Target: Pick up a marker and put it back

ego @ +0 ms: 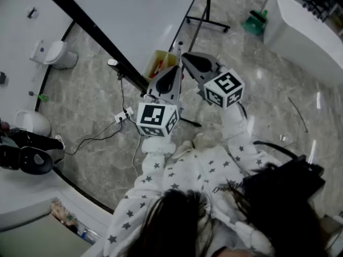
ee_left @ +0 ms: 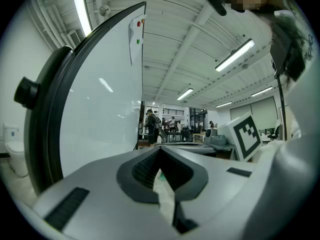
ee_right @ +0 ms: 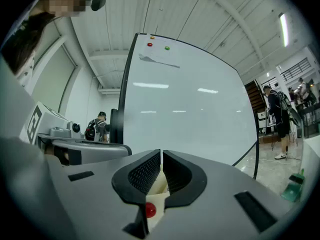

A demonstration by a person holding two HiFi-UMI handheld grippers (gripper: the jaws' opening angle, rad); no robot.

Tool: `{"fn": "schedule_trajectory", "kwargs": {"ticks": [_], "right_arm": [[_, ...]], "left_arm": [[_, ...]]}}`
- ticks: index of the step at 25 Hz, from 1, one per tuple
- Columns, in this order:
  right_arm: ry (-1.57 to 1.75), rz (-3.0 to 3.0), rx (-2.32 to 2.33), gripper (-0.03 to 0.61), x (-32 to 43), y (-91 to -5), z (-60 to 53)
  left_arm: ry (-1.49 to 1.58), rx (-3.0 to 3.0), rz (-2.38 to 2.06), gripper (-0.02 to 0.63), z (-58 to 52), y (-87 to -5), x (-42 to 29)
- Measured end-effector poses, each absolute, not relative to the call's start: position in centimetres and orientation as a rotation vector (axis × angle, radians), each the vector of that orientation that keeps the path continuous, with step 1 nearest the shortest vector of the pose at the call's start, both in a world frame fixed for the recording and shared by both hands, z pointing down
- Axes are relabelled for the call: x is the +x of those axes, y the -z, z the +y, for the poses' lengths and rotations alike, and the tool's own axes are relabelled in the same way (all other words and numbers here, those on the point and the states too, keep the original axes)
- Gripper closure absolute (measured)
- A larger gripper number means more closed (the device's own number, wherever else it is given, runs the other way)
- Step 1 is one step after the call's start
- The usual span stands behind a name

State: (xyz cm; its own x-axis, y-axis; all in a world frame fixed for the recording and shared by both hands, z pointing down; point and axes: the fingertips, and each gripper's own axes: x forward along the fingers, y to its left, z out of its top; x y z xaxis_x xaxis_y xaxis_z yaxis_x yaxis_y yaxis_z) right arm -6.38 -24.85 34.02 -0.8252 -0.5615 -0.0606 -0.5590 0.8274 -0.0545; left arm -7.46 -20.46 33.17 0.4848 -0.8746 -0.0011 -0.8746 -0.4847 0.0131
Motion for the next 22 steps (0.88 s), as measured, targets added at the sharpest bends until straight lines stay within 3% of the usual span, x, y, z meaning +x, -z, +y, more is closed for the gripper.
{"fn": "schedule_trajectory", "kwargs": {"ticks": [4, 6, 12, 14, 22], "right_arm": [[0.105, 2.929, -0.932, 0.571, -7.0, -34.6, -25.1], [0.17, 2.918, -0.927, 0.454, -7.2, -35.4, -25.2], [0.263, 2.922, -0.936, 0.451, -7.2, -37.4, -25.7], [0.306, 2.916, -0.927, 0.414, -7.2, -37.8, -25.8], [0.332, 2.928, -0.858, 0.414, -8.3, -37.9, -25.3]], "left_arm": [[0.009, 2.679, -1.58, 0.614, -19.8, -33.1, -8.2], [0.002, 2.67, -1.582, 0.614, -19.4, -33.5, -8.4], [-0.01, 2.651, -1.564, 0.612, -18.5, -33.3, -8.2], [-0.02, 2.651, -1.56, 0.614, -18.3, -33.1, -8.0], [-0.029, 2.665, -1.536, 0.614, -17.4, -32.4, -7.3]]}}
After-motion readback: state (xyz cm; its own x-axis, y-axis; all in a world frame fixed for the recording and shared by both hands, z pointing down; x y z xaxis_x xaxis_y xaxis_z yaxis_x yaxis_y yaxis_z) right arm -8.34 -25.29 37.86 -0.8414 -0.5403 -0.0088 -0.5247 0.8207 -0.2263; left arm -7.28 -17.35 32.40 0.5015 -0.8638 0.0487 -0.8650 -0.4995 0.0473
